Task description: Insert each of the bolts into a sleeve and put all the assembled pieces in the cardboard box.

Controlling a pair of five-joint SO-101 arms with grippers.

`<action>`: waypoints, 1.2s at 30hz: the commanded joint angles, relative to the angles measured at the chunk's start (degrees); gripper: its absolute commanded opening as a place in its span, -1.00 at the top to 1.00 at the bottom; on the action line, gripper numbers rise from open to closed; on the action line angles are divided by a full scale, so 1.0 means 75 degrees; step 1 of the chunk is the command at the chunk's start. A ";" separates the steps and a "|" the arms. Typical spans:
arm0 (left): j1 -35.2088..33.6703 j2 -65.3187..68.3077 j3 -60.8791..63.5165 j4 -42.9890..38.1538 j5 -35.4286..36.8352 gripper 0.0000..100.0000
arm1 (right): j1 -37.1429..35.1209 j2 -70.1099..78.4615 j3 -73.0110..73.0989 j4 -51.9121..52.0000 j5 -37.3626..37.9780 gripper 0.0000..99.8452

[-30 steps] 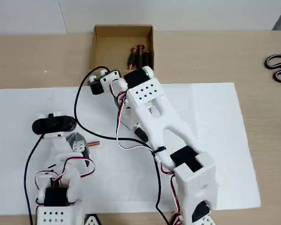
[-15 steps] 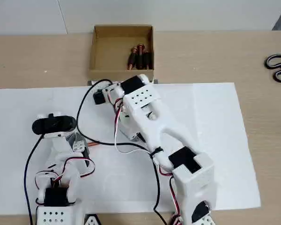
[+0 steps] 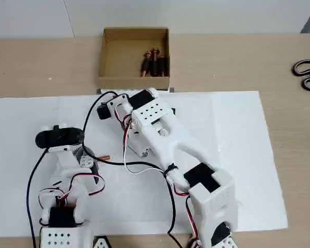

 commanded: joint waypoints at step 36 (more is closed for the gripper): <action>-0.0047 -0.0070 -0.0076 -0.0012 0.0000 0.99 | 0.0756 -0.1260 0.1020 -0.0287 0.0211 0.97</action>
